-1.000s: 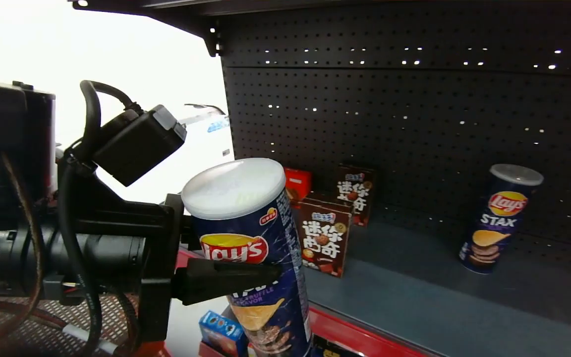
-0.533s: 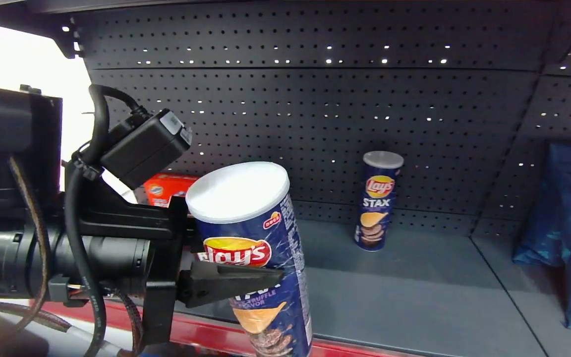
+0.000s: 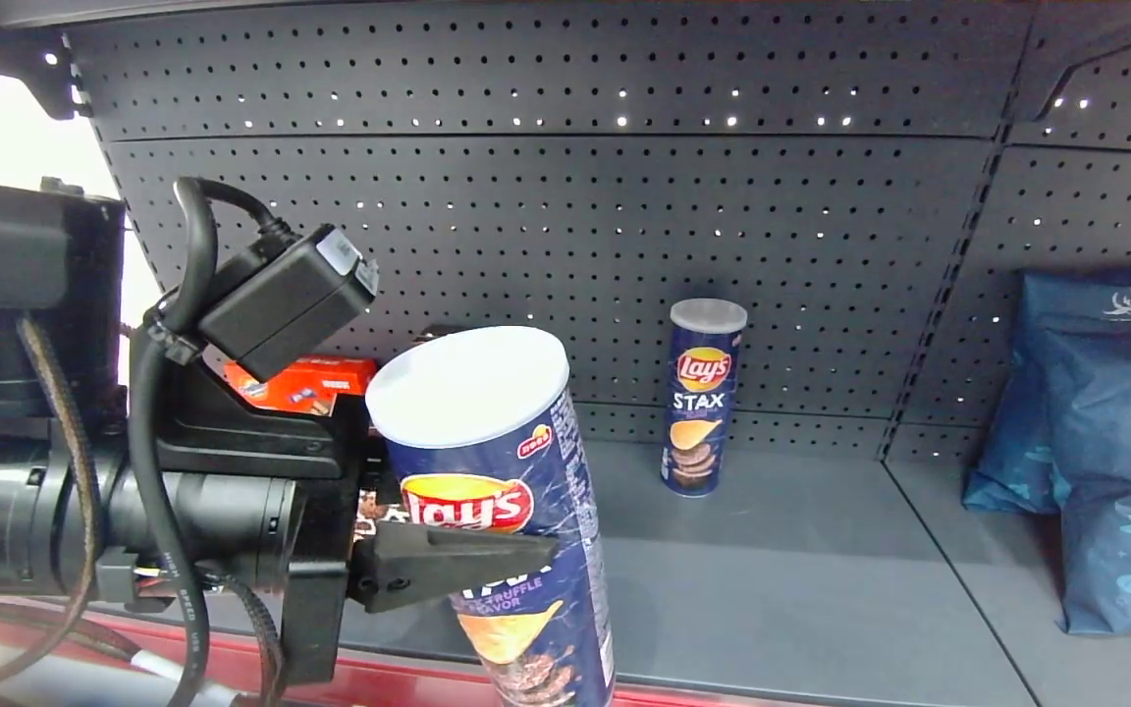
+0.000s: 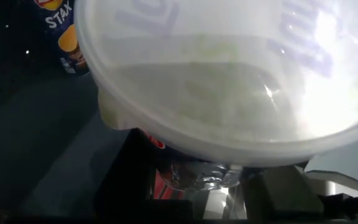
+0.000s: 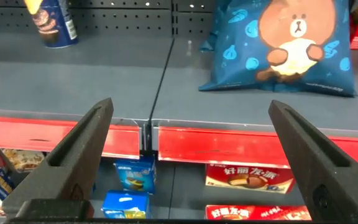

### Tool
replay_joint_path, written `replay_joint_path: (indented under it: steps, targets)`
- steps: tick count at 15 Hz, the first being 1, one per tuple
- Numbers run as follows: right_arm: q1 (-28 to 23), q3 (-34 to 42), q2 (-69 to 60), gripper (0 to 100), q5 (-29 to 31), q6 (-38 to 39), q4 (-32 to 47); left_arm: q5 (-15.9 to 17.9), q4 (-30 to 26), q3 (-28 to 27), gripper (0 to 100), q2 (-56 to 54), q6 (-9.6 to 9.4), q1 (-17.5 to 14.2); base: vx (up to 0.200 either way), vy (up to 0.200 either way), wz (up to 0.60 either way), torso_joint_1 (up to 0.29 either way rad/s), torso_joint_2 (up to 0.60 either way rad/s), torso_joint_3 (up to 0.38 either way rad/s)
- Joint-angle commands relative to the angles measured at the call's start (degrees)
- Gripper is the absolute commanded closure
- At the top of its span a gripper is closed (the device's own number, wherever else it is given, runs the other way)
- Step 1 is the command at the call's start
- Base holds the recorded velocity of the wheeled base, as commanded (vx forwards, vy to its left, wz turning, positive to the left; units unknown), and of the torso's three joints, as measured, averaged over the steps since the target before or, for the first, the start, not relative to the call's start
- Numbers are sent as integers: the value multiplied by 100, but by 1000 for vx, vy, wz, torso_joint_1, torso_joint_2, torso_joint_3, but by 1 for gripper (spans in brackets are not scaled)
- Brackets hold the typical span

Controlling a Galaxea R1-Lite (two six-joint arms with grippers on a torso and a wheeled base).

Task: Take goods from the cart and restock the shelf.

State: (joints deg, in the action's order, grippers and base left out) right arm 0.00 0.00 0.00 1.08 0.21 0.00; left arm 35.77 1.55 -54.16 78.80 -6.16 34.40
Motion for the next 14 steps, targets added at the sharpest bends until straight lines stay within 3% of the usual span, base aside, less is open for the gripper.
replay_joint_path:
  steps: [1,12,14]
  targets:
    - [0,0,0,0,-3,-3,0,0,3,2,100,30,0,-4,0,0,0,0,0,0]
    - [0,0,0,0,-3,-3,0,0,30,283,100,206,-8,-65,0,0,0,0,0,0]
    - [0,0,0,0,-3,6,0,-8,293,477,100,294,-70,-65,0,0,0,0,0,0]
